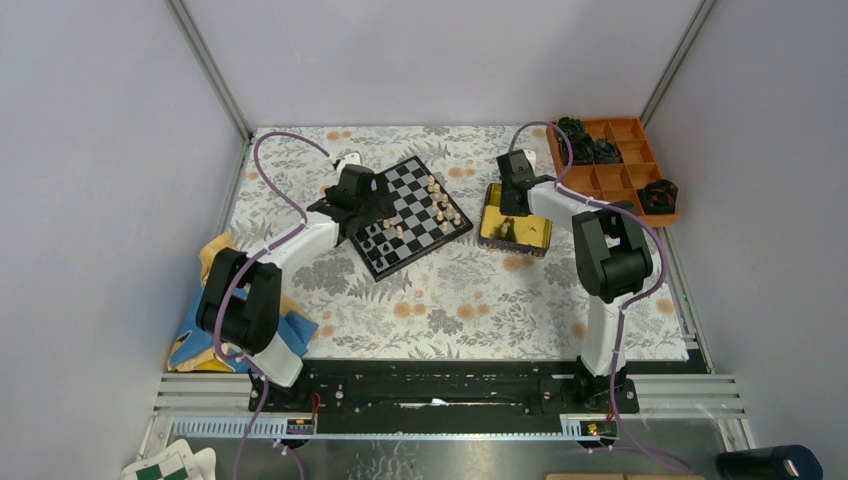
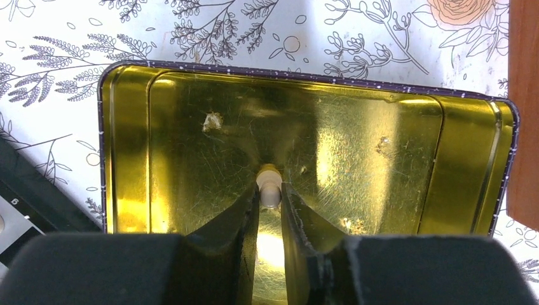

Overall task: Set up the chess pieces on the board
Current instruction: Pick up the chess piece from the storage box.

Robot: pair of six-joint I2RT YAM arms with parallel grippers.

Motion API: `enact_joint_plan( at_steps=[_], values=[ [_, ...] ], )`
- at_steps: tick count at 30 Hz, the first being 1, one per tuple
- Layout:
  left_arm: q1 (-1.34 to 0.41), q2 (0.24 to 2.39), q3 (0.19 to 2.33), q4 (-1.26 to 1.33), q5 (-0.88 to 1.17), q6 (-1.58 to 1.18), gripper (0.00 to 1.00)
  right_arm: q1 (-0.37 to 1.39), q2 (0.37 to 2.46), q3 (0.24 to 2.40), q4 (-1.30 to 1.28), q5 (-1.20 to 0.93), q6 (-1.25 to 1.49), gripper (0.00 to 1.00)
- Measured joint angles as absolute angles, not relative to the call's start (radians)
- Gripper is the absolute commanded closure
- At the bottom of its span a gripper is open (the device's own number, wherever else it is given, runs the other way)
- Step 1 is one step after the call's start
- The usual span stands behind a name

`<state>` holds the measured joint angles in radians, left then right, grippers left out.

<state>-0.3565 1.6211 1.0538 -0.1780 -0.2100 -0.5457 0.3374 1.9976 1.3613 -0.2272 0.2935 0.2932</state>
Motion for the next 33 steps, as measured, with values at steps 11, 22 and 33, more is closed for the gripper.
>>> enact_joint_plan(
  at_steps=[11, 22, 33],
  values=[
    [-0.350, 1.621, 1.055, -0.178, -0.209, -0.546, 0.01, 0.337, 2.000, 1.362, -0.227, 0.294, 0.288, 0.98],
    [-0.350, 1.621, 1.058, -0.181, -0.208, -0.546, 0.01, 0.337, 1.975, 1.362, -0.223, 0.295, 0.254, 1.00],
    [-0.350, 1.620, 1.065, -0.181, -0.207, -0.547, 0.01, 0.345, 1.901, 1.380, -0.202, 0.281, 0.224, 1.00]
  ],
)
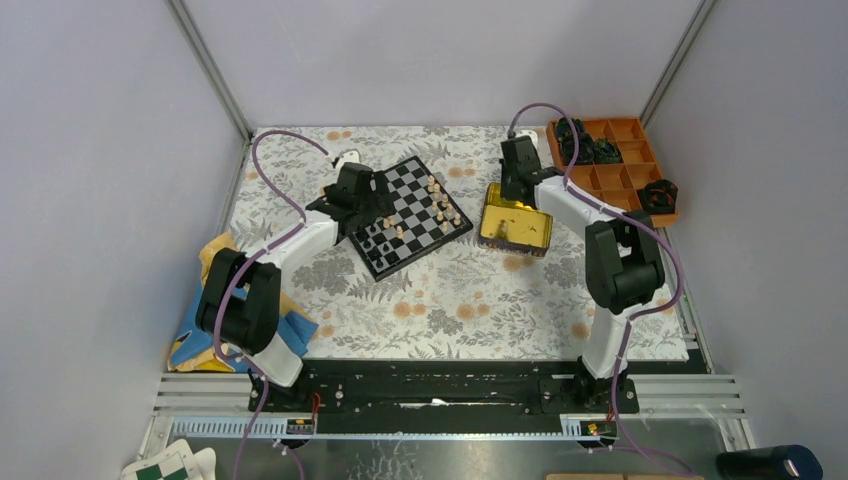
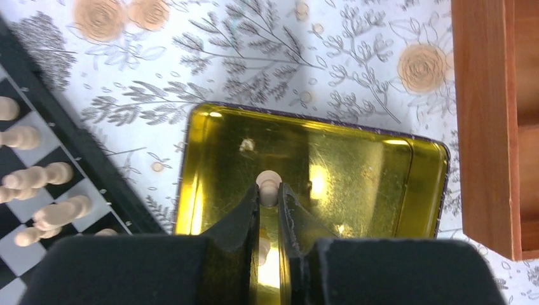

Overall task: Set up the chess pieces on the board
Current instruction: Place the chess piece on the chessboard.

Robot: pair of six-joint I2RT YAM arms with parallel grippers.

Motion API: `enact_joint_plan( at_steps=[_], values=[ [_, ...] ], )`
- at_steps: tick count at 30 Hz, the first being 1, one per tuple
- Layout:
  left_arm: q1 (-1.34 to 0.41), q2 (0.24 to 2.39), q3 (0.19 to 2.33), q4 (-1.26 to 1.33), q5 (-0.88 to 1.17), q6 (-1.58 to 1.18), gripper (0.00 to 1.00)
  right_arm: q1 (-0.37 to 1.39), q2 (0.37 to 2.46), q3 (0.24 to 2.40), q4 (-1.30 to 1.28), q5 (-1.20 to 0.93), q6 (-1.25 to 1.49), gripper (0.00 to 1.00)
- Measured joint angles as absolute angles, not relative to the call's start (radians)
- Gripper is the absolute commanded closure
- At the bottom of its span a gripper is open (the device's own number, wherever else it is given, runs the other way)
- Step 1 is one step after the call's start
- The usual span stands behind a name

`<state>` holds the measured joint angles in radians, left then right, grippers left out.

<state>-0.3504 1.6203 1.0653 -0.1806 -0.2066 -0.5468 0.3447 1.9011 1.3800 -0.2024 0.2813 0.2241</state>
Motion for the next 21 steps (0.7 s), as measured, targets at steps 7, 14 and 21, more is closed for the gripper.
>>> enact_joint_plan(
  at_steps=[7, 14, 21],
  values=[
    [-0.350, 1.606, 1.065, -0.181, -0.205, -0.548, 0.01, 0.408, 1.901, 1.498, -0.230, 0.267, 0.187, 1.00],
    [-0.350, 1.570, 1.060, -0.180, -0.198, -0.564, 0.01, 0.500, 1.969, 1.699, -0.245, 0.233, 0.165, 1.00],
    [-0.350, 1.542, 1.039, -0.180, -0.181, -0.583, 0.01, 0.573, 2.080, 1.799, -0.284, 0.197, 0.154, 1.00]
  ],
)
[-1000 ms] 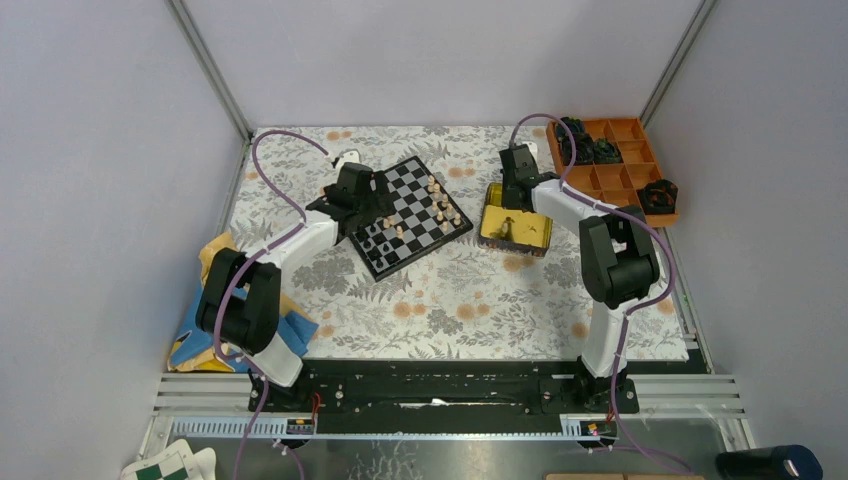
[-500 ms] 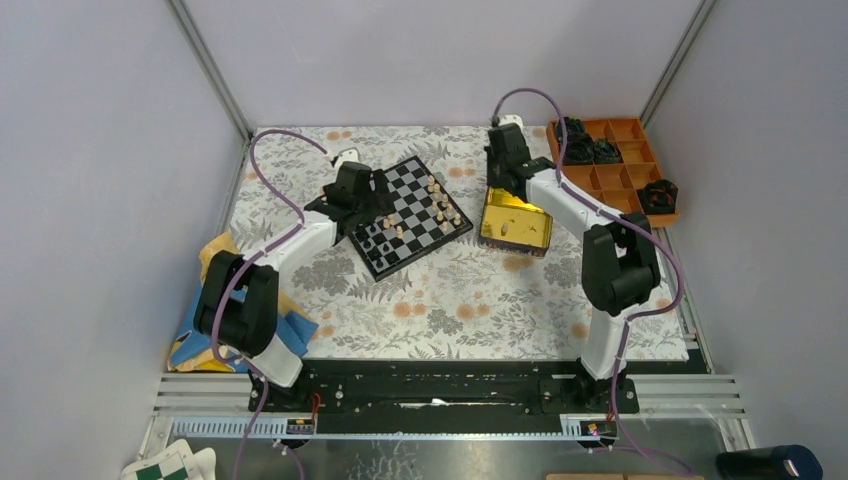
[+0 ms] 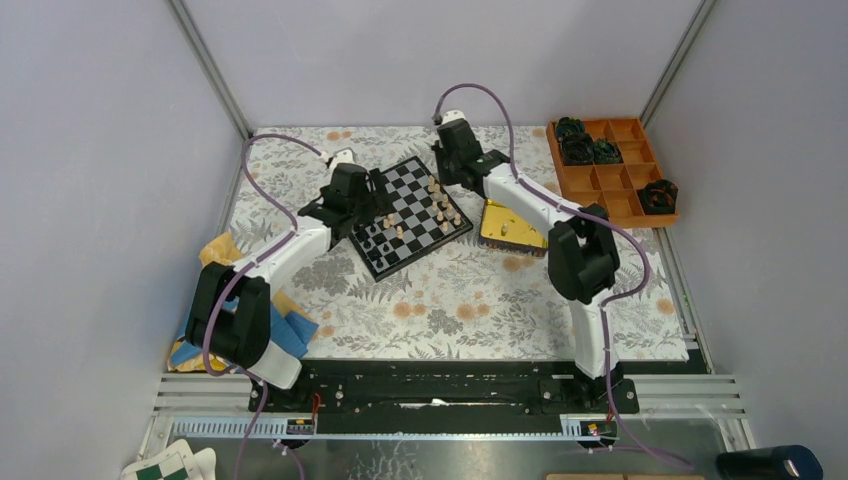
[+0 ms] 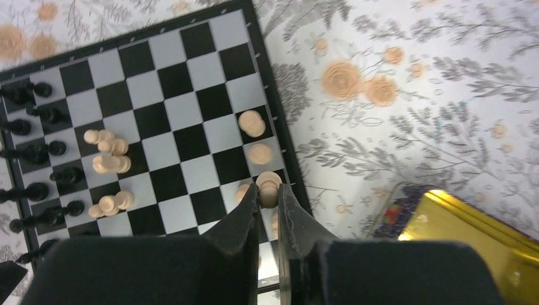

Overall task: Set up the chess pieces on the board
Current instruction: Place the chess piece on the chessboard.

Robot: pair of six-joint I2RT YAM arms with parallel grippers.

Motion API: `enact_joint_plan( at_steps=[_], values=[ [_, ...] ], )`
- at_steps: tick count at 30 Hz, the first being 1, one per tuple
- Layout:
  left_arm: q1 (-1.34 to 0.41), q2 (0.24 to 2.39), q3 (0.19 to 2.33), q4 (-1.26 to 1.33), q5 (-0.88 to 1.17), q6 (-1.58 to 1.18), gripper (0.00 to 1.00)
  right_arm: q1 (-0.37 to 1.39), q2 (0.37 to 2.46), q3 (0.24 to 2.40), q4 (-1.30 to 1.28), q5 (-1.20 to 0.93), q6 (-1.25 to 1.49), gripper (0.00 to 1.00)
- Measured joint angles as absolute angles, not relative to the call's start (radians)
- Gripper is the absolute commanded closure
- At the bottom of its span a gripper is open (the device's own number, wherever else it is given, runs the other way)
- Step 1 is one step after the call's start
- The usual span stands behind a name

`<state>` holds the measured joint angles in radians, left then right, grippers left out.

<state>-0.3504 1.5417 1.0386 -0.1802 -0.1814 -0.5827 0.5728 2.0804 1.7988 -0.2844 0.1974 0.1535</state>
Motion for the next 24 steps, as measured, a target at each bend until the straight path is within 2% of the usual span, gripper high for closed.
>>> enact_joint_plan(
  at_steps=[11, 24],
  values=[
    [-0.350, 1.520, 0.995, -0.180, -0.165, -0.601, 0.01, 0.652, 2.159, 1.848, -0.327, 0.167, 0.146, 1.00],
    [-0.350, 1.512, 0.974, -0.178, -0.154, -0.612, 0.01, 0.661, 2.243, 1.904, -0.332, 0.163, 0.131, 1.00]
  ],
)
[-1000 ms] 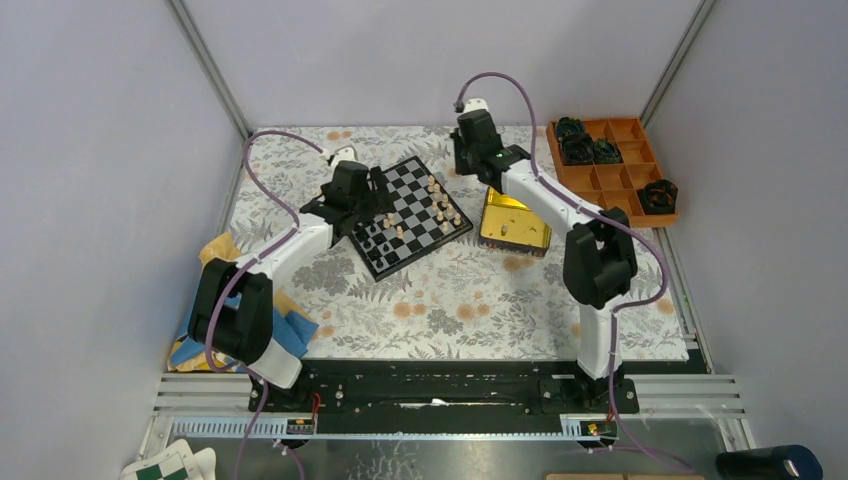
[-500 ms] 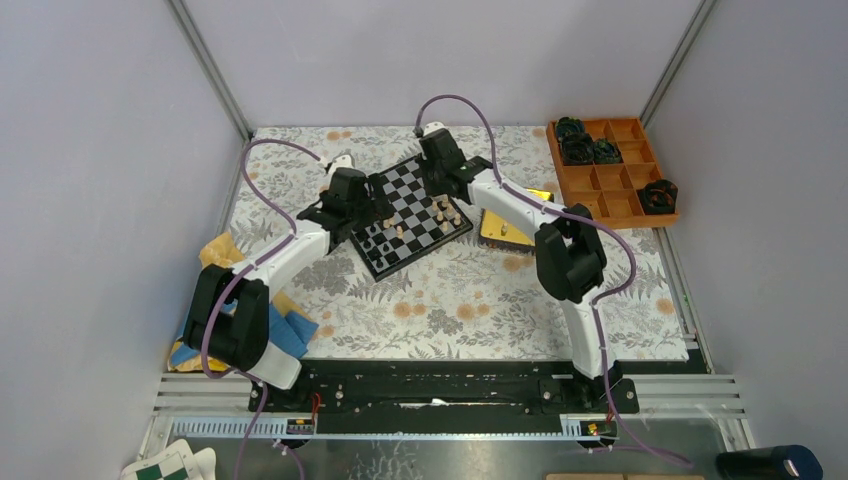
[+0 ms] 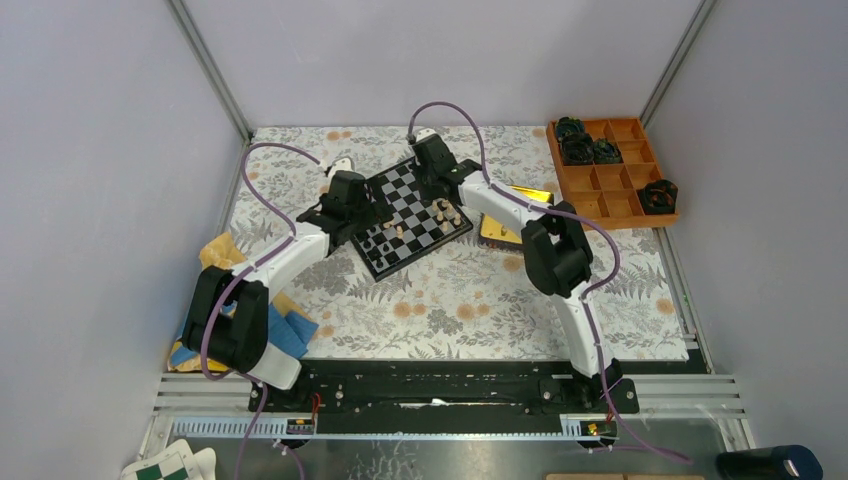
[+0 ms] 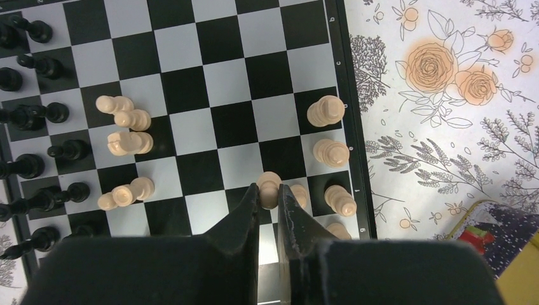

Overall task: Set up the chess pieces on the board
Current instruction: Place the chess piece on the chessboard.

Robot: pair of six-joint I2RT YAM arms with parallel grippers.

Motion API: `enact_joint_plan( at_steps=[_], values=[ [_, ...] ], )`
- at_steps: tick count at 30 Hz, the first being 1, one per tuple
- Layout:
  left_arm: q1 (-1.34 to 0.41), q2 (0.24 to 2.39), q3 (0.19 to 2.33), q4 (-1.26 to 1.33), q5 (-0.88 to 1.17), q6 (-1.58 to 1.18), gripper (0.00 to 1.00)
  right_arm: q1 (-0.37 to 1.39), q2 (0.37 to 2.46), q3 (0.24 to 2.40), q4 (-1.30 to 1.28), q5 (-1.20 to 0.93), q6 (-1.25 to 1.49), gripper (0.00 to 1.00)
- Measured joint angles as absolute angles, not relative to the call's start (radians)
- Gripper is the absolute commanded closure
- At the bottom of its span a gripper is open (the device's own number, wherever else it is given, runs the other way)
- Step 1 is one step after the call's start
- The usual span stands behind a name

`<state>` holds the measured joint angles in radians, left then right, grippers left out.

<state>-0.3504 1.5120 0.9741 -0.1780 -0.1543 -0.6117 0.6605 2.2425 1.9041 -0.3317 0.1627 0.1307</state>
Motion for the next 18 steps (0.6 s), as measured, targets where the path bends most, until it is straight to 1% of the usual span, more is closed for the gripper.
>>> enact_joint_plan(
  at_steps=[18],
  values=[
    [-0.350, 1.510, 0.964, -0.180, -0.155, -0.611, 0.01, 0.661, 2.296, 1.926, -0.324, 0.163, 0.109, 1.00]
  ],
)
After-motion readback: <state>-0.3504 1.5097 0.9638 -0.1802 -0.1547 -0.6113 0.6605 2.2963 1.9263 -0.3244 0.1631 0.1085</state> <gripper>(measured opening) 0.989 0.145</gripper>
